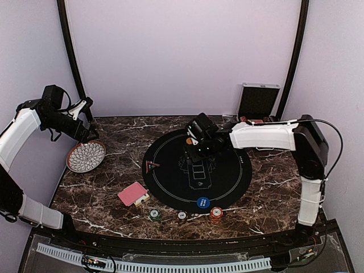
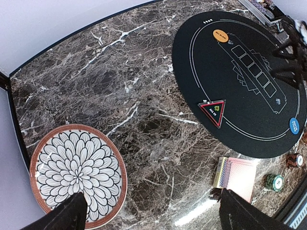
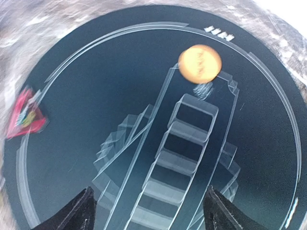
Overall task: Distribute texas hold em gaming equipment
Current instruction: Move the big blind button to the big blind area, then move the small blind button to the small blind area.
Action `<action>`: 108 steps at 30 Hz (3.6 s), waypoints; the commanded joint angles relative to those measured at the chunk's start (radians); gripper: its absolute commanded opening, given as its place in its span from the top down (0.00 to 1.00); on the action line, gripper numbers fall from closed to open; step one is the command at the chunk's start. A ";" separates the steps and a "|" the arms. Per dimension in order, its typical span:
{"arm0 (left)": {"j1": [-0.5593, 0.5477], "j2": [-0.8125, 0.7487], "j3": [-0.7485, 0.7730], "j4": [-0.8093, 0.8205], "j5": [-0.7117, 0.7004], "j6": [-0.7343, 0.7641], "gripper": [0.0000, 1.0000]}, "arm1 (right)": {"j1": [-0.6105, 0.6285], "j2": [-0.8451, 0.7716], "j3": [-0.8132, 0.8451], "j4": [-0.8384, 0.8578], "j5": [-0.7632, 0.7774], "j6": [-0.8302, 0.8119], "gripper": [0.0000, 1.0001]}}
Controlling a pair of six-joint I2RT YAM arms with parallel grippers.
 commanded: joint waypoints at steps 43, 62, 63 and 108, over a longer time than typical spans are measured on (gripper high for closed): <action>0.002 -0.020 0.059 -0.048 0.021 0.000 0.01 | 0.272 -0.129 -0.326 -0.220 -0.038 -0.040 0.30; 0.002 -0.024 0.058 -0.056 0.016 0.000 0.01 | 0.229 -0.217 -0.448 -0.201 0.019 0.002 0.45; 0.002 -0.024 0.059 -0.056 0.016 0.000 0.01 | 0.226 -0.222 -0.453 -0.201 0.019 0.002 0.45; 0.002 -0.020 0.065 -0.046 0.021 0.020 0.01 | 0.317 -0.455 -0.287 -0.557 -0.104 0.137 0.05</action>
